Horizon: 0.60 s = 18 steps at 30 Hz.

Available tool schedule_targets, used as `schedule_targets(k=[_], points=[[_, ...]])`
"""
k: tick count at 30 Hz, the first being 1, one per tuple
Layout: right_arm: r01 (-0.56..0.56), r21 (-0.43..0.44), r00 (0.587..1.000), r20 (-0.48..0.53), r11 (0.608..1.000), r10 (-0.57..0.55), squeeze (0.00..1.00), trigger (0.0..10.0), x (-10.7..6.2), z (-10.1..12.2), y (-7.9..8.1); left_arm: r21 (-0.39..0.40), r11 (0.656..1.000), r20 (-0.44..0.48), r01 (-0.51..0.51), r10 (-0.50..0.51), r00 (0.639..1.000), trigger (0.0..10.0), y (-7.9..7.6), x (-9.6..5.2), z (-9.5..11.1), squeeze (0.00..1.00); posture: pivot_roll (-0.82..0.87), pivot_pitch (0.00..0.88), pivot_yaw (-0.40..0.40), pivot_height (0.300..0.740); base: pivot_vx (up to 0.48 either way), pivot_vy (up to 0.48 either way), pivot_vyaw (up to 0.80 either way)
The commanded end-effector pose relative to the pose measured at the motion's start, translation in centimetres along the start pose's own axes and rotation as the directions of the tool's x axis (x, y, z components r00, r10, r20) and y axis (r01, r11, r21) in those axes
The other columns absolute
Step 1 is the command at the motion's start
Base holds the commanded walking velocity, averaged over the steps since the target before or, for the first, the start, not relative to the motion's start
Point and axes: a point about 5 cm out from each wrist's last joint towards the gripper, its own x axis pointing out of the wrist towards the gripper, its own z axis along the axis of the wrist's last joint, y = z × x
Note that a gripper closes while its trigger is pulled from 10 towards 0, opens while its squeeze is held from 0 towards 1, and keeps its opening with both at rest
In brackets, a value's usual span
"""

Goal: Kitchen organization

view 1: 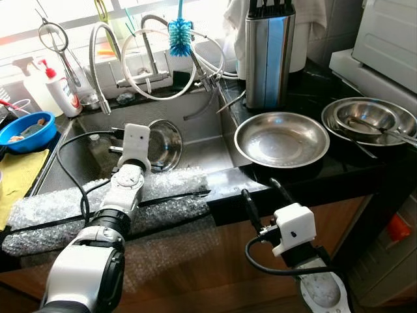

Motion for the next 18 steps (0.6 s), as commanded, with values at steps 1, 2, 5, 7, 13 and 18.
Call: schedule_targets(k=[1,2,5,7,13,18], points=[[-0.008,0.004,1.000,0.005,1.000,0.008,0.00,10.0,0.28,0.16,0.42,0.019,1.000,-0.003,-0.002,0.002,1.000,10.0,0.17,0.22,0.34,1.00,-0.20,0.000,0.191,0.740,0.000,0.000,0.00],[-0.008,0.004,1.000,0.005,1.000,0.008,0.00,10.0,0.30,0.17,0.43,0.020,1.000,-0.007,0.001,0.000,1.000,10.0,0.08,0.18,0.19,1.00,-0.20,0.000,0.191,0.740,0.000,0.000,0.00],[-0.006,0.005,1.000,0.003,1.000,0.006,0.00,10.0,0.30,0.19,0.43,0.021,1.000,-0.019,0.007,-0.007,1.000,10.0,-0.06,0.13,-0.10,1.00,-0.20,0.000,0.191,0.740,0.000,0.000,0.00],[-0.007,0.007,1.000,0.001,1.000,0.007,0.00,10.0,0.30,0.18,0.45,0.020,1.000,-0.022,0.011,-0.010,1.000,10.0,-0.16,0.06,-0.29,1.00,-0.19,0.000,0.190,0.740,0.000,0.000,0.00],[-0.016,0.010,1.000,-0.006,1.000,0.016,0.00,10.0,0.42,0.10,0.54,-0.095,0.995,-0.025,0.042,-0.044,0.999,10.0,-0.38,0.11,-0.24,1.00,-0.19,0.000,0.188,0.740,0.000,0.000,0.00],[-0.015,0.010,1.000,-0.009,1.000,0.015,0.00,10.0,0.47,0.09,0.53,-0.173,0.983,-0.005,0.058,-0.060,0.998,10.0,0.05,0.35,0.46,1.00,-0.19,0.000,0.187,0.740,0.000,0.000,0.00]])
